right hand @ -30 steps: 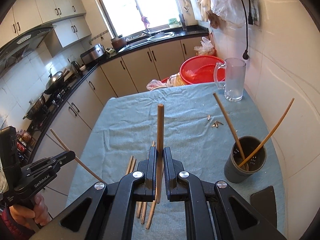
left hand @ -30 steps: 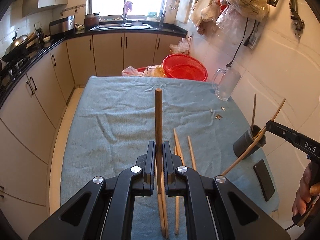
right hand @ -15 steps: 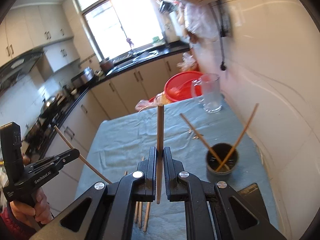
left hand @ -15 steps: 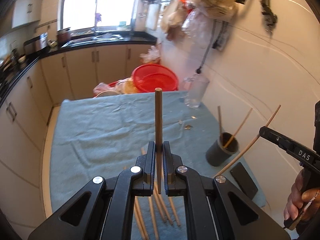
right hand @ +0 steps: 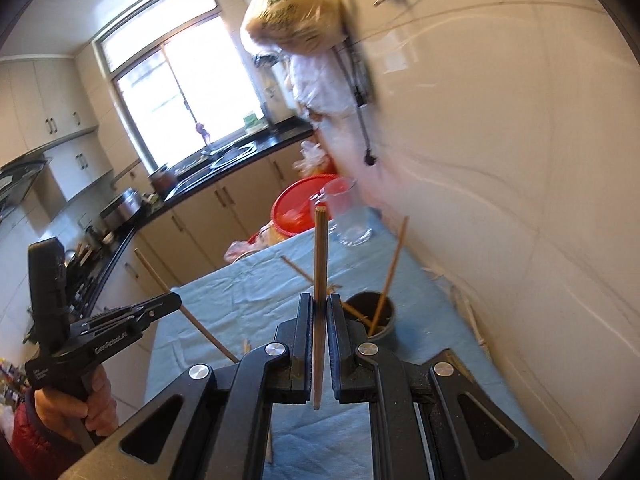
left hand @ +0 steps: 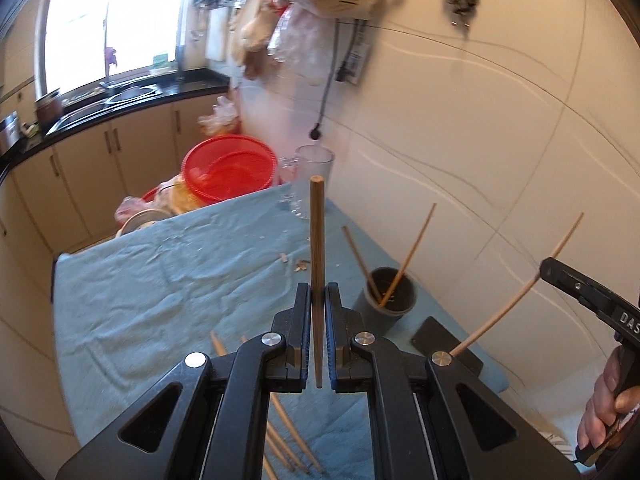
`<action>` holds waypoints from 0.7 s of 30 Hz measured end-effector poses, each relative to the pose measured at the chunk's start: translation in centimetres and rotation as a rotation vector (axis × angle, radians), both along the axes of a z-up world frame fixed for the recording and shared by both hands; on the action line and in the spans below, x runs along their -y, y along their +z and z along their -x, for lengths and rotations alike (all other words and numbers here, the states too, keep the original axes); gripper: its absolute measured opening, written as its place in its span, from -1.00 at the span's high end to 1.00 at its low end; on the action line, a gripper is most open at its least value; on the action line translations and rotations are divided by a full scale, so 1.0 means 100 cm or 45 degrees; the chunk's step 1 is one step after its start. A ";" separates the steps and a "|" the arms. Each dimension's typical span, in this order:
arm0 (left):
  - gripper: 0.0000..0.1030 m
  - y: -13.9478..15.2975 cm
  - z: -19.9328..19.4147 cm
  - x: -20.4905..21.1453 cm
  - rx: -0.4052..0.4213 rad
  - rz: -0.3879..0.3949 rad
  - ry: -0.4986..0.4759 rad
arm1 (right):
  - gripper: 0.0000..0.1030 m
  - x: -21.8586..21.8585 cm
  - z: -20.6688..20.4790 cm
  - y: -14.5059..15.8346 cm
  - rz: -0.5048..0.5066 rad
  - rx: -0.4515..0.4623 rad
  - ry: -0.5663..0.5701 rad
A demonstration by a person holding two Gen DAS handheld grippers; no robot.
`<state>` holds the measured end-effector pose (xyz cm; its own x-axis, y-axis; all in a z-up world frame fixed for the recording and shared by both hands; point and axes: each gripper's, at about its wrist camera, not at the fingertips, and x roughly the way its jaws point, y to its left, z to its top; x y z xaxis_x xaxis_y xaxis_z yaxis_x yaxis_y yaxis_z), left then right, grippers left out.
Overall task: Organize utensils
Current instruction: 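Lift both chopsticks upright and carry them over the black utensil cup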
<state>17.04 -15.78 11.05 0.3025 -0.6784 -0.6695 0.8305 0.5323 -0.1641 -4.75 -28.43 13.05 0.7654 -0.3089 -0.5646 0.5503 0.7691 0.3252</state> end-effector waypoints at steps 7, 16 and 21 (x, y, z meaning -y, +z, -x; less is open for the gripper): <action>0.88 0.003 0.003 0.024 0.006 -0.004 -0.074 | 0.86 0.001 0.023 0.015 0.044 -0.004 -0.088; 0.88 0.008 0.010 0.029 0.019 0.011 -0.086 | 0.86 0.009 0.034 0.018 0.034 0.013 -0.106; 0.88 0.010 0.010 0.026 0.030 0.028 -0.063 | 0.86 0.012 0.029 0.019 0.050 0.014 -0.072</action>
